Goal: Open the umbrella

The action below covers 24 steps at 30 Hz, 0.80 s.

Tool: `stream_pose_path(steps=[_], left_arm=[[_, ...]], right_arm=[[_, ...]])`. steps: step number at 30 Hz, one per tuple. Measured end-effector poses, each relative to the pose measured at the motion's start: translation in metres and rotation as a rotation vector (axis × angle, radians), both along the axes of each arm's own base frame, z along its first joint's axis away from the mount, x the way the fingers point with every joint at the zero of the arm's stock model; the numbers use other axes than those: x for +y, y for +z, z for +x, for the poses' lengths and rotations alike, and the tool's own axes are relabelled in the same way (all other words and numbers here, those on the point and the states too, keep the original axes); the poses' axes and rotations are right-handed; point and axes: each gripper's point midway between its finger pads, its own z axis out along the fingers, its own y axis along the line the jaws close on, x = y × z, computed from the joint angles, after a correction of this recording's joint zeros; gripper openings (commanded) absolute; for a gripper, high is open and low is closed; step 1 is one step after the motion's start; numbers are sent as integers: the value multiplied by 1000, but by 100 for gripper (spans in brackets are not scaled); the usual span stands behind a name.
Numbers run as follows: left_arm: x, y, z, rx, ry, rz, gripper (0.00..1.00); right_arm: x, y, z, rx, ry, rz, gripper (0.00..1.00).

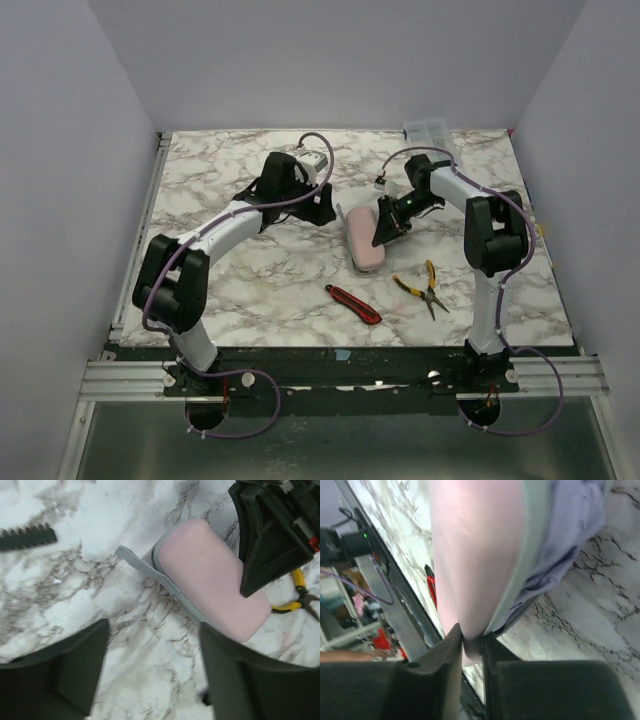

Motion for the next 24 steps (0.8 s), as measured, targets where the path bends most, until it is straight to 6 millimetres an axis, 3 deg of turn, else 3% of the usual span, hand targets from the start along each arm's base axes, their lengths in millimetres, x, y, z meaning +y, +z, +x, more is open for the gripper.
stream_pose_path(steps=[1,2,5,10,15,19,24], left_arm=[[5,11,0,-39,1,8,98],[8,16,-1,-59,2,11,98],[27,44,-6,-151,12,44,98],[64,84,-6,-267,92,80,98],[107,113,-24,-377,208,121,98],[121,119,-34,-410,234,133,98],[133,104,-41,-381,255,151,98]], right_arm=[[1,0,2,1,-10,0,41],[2,0,3,2,-19,0,49],[1,-4,12,-17,-44,-19,58],[1,2,22,-62,-68,-22,61],[3,23,27,-119,-75,0,62],[6,33,26,-130,-73,29,62],[8,32,20,-91,-69,51,60]])
